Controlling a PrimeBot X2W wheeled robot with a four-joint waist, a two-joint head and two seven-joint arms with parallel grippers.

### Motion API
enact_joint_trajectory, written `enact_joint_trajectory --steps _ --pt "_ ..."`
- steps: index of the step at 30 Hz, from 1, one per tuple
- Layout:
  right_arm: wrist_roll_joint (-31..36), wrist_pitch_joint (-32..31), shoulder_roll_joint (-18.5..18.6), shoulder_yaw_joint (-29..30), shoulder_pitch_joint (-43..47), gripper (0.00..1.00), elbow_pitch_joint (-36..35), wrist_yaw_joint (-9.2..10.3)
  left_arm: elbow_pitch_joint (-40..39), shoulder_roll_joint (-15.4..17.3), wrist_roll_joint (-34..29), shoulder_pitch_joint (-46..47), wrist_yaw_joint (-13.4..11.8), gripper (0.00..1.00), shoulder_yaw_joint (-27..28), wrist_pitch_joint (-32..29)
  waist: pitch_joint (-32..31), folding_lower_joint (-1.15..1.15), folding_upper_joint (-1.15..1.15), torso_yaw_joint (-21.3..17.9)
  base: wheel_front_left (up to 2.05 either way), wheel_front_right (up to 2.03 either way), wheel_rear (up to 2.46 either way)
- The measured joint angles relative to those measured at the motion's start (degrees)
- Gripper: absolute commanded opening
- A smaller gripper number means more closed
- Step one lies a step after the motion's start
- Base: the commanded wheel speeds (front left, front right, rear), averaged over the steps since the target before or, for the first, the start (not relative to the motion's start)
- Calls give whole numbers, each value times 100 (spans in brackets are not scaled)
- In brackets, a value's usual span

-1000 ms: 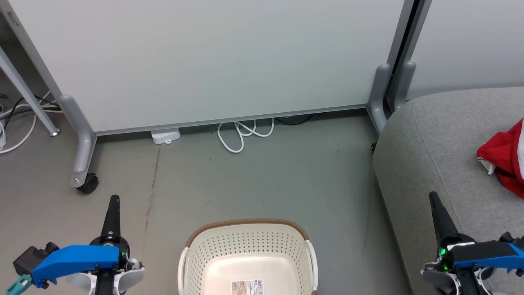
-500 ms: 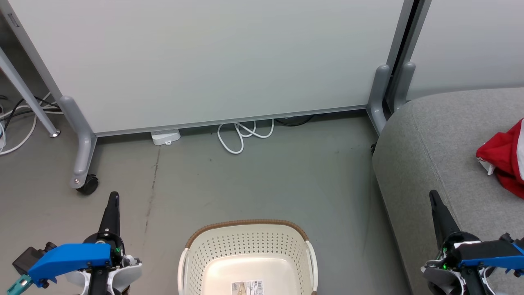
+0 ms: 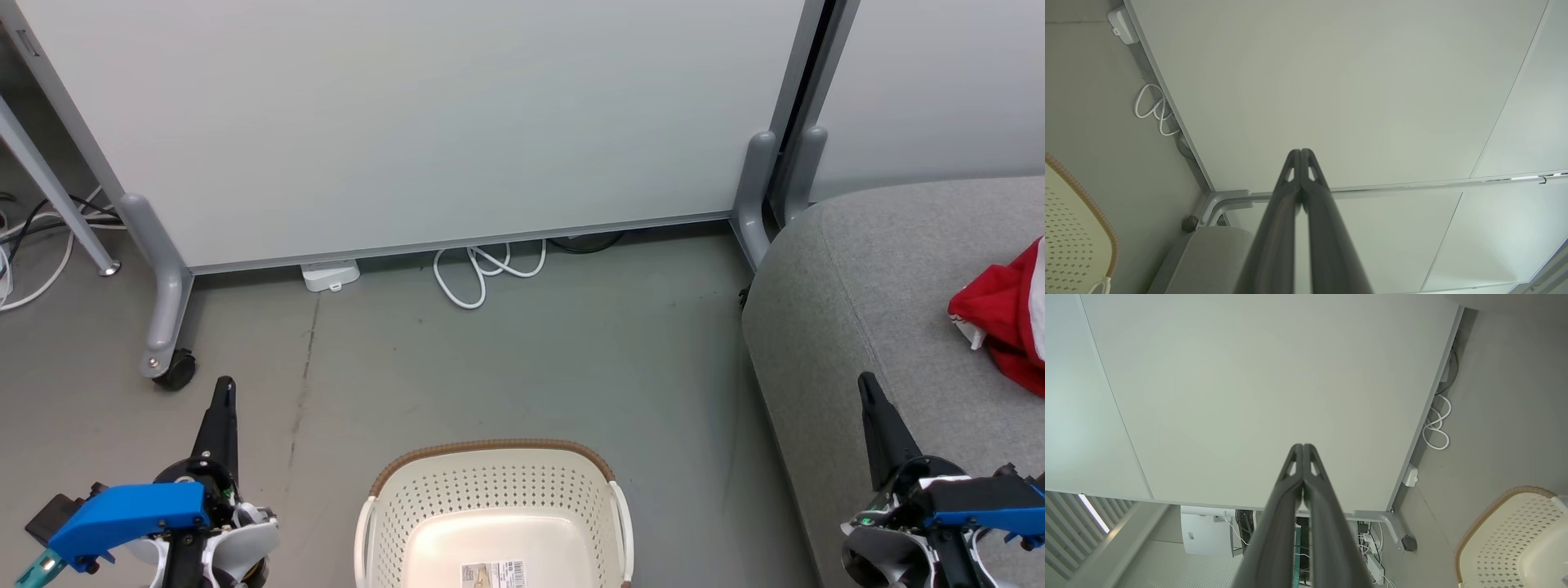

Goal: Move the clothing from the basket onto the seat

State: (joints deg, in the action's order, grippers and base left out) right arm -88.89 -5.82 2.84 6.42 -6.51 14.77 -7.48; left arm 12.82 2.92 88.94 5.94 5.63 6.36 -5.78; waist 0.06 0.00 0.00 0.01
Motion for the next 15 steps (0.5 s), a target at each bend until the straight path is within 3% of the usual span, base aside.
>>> enact_joint_trajectory --steps 15 --pt "-336 -76 0 22 -14 0 -4 0 -26 0 335 6 3 0 24 -76 -12 0 0 -2 0 0 0"
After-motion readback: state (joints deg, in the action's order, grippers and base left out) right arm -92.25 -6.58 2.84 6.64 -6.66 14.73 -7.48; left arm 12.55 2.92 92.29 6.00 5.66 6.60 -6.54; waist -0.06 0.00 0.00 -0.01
